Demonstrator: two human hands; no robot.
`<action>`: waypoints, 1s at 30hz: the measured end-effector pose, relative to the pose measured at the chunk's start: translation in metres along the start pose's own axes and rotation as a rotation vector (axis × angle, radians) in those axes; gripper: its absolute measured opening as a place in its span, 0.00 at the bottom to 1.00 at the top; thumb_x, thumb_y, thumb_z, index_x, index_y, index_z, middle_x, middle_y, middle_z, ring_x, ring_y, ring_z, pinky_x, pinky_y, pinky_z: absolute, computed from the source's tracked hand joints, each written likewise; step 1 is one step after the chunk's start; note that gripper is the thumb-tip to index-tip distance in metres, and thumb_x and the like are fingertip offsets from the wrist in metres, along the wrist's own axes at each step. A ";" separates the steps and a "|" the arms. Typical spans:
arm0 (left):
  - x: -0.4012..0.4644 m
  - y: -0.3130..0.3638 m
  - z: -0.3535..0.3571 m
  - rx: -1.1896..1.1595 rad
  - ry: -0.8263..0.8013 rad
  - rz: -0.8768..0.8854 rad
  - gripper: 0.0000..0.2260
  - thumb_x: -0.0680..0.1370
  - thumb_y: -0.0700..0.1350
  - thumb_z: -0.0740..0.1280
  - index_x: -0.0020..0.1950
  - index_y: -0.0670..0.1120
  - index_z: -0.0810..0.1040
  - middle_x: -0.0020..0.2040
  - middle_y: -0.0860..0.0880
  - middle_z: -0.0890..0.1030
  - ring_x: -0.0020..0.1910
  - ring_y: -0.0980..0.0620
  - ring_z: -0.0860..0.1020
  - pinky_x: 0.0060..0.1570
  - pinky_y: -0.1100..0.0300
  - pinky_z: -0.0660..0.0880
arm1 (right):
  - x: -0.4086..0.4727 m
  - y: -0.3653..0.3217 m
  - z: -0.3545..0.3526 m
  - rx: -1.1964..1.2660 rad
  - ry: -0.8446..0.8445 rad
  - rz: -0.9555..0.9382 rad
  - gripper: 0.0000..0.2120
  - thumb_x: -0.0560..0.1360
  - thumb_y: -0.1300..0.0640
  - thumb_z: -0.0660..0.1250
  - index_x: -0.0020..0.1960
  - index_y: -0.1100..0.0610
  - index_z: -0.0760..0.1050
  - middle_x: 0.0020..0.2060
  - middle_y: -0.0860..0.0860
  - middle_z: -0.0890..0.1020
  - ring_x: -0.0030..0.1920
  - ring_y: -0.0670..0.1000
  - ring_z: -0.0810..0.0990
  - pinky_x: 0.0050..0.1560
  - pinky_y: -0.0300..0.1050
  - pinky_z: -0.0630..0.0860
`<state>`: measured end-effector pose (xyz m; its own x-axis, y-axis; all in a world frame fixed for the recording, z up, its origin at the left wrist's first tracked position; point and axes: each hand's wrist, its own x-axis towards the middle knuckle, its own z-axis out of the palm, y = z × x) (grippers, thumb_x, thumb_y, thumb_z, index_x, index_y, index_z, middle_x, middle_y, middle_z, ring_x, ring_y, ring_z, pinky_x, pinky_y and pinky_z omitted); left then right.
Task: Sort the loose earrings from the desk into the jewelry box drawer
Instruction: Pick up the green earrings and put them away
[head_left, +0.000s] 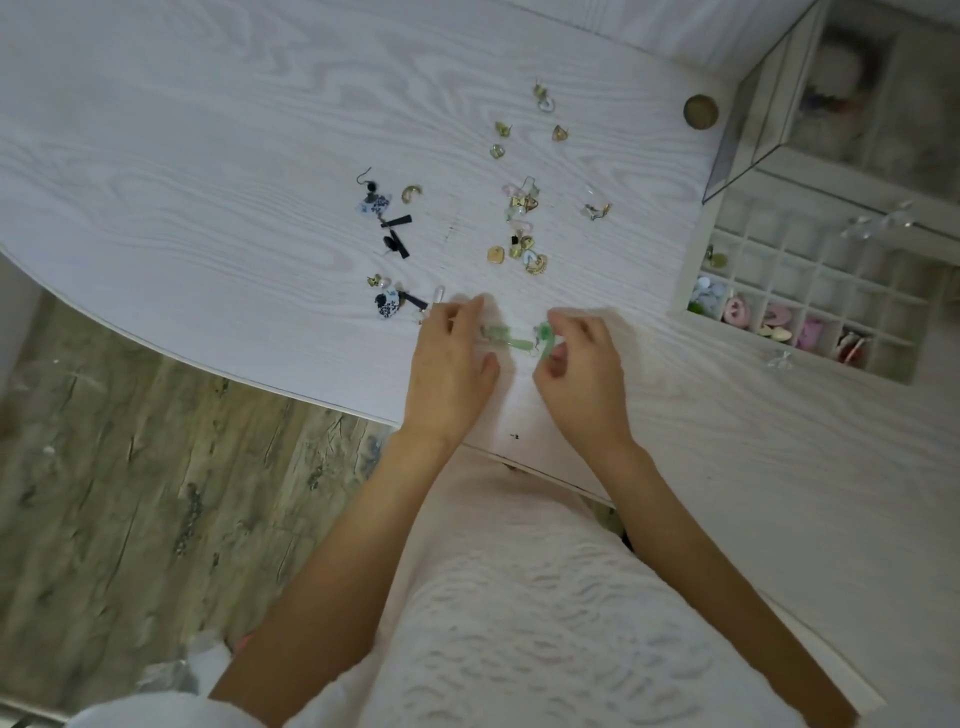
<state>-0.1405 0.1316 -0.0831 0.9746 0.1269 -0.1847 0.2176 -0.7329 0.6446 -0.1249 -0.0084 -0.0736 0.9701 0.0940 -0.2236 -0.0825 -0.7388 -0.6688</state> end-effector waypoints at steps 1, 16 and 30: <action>0.000 0.003 0.002 -0.005 -0.018 -0.001 0.24 0.72 0.37 0.67 0.68 0.42 0.68 0.59 0.41 0.72 0.54 0.46 0.73 0.51 0.62 0.67 | 0.001 -0.003 0.004 0.015 -0.002 -0.025 0.24 0.70 0.71 0.63 0.65 0.61 0.70 0.58 0.56 0.72 0.49 0.51 0.75 0.51 0.42 0.75; 0.021 0.008 -0.005 0.036 -0.198 0.109 0.24 0.73 0.38 0.68 0.69 0.45 0.69 0.60 0.43 0.72 0.51 0.48 0.76 0.49 0.64 0.70 | 0.007 0.000 0.012 -0.118 0.005 -0.105 0.20 0.69 0.60 0.73 0.59 0.61 0.73 0.55 0.57 0.74 0.54 0.55 0.74 0.48 0.39 0.69; 0.044 0.032 0.000 -0.223 -0.257 0.119 0.05 0.73 0.38 0.70 0.47 0.45 0.81 0.43 0.51 0.81 0.40 0.62 0.78 0.46 0.69 0.75 | 0.020 0.012 -0.015 0.052 0.179 -0.107 0.02 0.71 0.66 0.69 0.44 0.63 0.79 0.42 0.56 0.79 0.39 0.49 0.76 0.41 0.45 0.76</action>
<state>-0.0903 0.1137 -0.0710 0.9545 -0.1434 -0.2615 0.1378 -0.5654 0.8132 -0.1028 -0.0253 -0.0752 0.9987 0.0467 -0.0223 0.0165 -0.6953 -0.7185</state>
